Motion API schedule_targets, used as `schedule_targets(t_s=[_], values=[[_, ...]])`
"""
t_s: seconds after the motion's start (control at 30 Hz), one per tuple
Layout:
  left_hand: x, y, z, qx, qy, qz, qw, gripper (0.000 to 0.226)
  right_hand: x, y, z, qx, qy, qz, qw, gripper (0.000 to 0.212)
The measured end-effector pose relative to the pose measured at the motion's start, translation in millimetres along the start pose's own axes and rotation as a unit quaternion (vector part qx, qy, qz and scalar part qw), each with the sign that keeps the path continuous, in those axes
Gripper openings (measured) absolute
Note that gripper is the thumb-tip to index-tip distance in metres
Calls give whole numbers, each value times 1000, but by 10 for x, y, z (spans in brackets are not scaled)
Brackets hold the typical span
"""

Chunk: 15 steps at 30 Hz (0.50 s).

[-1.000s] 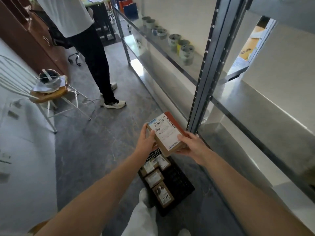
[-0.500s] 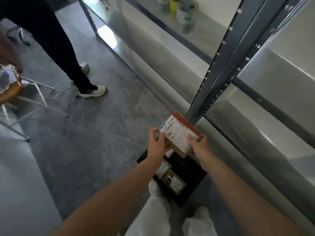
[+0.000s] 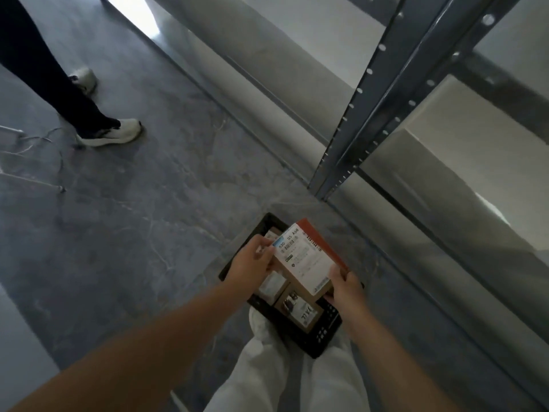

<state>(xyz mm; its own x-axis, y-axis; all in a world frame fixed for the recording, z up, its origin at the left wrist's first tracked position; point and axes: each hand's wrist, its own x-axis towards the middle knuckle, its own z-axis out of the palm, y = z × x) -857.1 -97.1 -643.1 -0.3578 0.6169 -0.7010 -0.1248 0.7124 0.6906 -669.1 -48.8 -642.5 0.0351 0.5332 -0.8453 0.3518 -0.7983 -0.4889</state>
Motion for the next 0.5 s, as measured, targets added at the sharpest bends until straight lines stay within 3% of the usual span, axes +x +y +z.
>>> schedule_targets(t_s=[0.37,0.5], values=[[1052,-1469,520,235,-3,-19,972,21,1275,1237,106,-37,-10,39,999,44],[1510,-1827,886,260,7,-4,965,22,1886,1518,130,-51,-28,86,995,51]])
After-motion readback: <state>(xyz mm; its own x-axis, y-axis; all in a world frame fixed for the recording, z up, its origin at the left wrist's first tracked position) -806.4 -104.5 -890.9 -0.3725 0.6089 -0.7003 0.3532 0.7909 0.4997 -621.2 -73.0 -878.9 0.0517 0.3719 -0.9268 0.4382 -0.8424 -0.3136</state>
